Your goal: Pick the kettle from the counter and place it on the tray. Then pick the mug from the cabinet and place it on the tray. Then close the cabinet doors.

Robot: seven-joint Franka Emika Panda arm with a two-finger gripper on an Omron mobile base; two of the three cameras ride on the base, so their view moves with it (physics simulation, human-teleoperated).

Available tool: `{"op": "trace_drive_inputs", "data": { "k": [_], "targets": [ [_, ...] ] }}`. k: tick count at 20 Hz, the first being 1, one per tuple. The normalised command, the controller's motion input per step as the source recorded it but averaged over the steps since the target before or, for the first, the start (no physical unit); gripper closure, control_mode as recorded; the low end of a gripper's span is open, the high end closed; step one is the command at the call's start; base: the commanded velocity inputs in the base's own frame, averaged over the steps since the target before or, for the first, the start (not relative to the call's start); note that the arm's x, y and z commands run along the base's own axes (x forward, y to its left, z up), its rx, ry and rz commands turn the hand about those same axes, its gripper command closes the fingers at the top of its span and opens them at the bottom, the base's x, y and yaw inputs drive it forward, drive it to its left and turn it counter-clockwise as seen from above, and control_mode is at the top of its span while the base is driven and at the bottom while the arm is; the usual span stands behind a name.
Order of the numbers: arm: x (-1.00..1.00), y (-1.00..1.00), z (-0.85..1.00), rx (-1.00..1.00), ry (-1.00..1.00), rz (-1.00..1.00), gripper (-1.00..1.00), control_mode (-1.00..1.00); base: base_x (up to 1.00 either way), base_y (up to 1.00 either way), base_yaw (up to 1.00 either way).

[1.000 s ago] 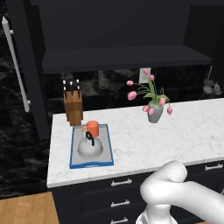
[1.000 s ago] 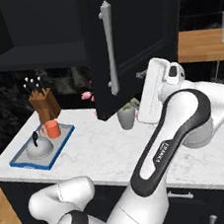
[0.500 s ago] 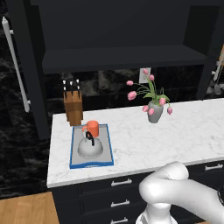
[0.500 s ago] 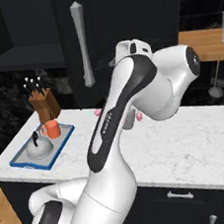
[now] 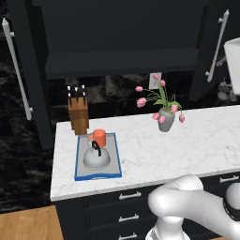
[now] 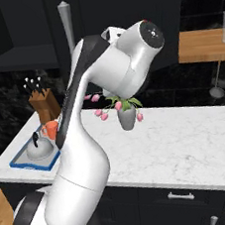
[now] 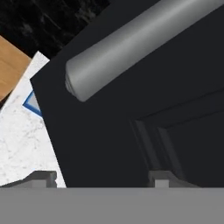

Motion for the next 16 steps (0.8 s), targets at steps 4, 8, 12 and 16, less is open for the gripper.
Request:
{"op": "trace_drive_inputs", "data": {
  "k": [4,8,12,16],
  "targets": [
    [0.63,0.40,-0.12,-0.10,-0.01,-0.18,-1.00,-1.00,0.00,0.00,0.00],
    [0.66,0.34,-0.18,-0.06,-0.05,-0.18,-1.00,-1.00,0.00,0.00,0.00],
    [0.72,0.27,-0.22,-0.02,-0.08,-0.17,-1.00,-1.00,0.00,0.00,0.00],
    [0.79,0.19,-0.23,0.00,-0.10,-0.16,-1.00,-1.00,0.00,0.00,0.00]
  ]
}}
